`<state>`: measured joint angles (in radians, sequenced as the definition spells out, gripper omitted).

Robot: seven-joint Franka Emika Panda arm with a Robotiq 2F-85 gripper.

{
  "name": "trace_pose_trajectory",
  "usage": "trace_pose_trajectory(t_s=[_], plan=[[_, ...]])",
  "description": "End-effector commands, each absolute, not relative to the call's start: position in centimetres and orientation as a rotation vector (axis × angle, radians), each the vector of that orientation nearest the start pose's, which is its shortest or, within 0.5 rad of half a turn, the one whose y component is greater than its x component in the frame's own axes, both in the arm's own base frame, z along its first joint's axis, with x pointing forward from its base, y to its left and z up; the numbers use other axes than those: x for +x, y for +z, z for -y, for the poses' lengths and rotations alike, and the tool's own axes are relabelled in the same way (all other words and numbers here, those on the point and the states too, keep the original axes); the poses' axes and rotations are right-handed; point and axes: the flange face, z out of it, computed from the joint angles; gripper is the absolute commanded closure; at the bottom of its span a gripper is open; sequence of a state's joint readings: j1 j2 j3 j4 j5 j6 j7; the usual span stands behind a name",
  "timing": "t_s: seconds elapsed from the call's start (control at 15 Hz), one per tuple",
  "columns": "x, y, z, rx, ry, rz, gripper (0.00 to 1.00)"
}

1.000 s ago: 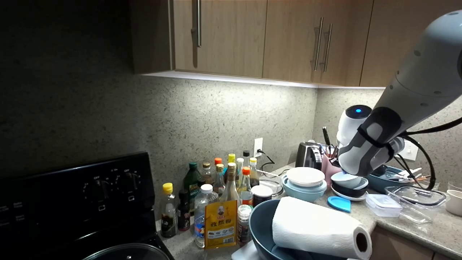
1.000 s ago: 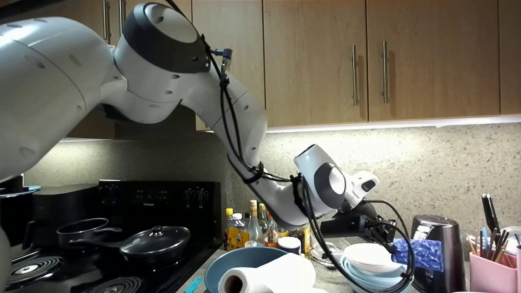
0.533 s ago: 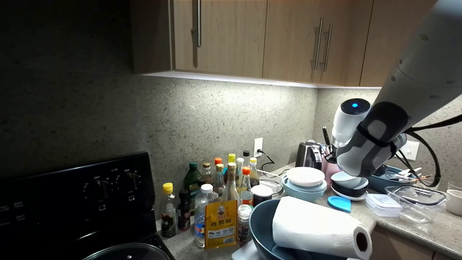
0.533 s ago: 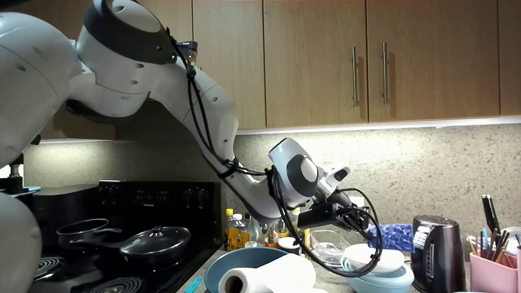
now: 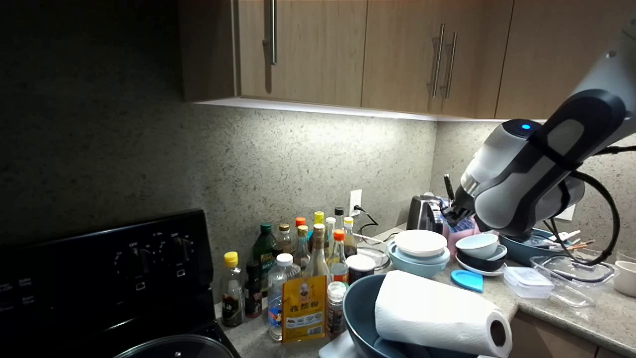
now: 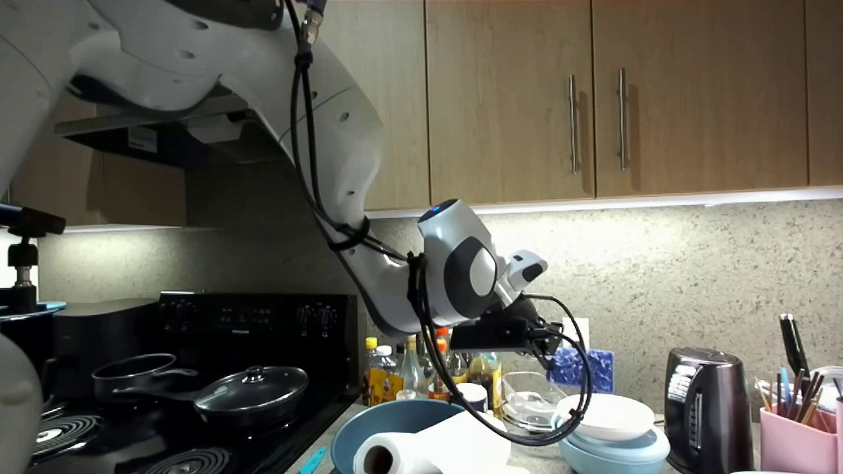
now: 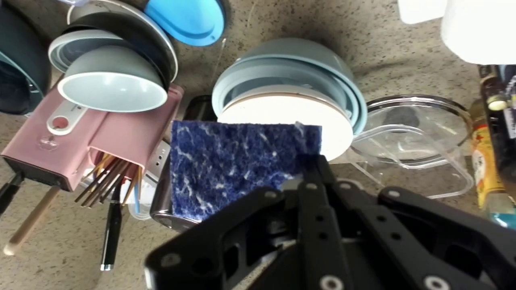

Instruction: Place the paper towel roll and blue sponge in the blue bowl on the left

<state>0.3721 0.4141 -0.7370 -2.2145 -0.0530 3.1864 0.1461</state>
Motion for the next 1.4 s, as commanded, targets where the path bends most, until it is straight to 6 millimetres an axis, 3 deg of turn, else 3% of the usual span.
trace_pose_trajectory(t_s=[0.0, 0.2, 0.47, 0.93, 1.33], plan=[[54.2, 33.8, 17.2, -3.171, -1.024, -0.401, 1.00], [53.3, 35.1, 15.3, -3.115, -0.976, -0.373, 1.00], [53.1, 35.3, 12.6, -3.051, -0.809, -0.329, 1.00], [53.2, 34.1, 12.2, -3.031, -0.606, -0.257, 1.00], [54.5, 33.6, 9.7, -3.041, -0.587, -0.132, 1.00]])
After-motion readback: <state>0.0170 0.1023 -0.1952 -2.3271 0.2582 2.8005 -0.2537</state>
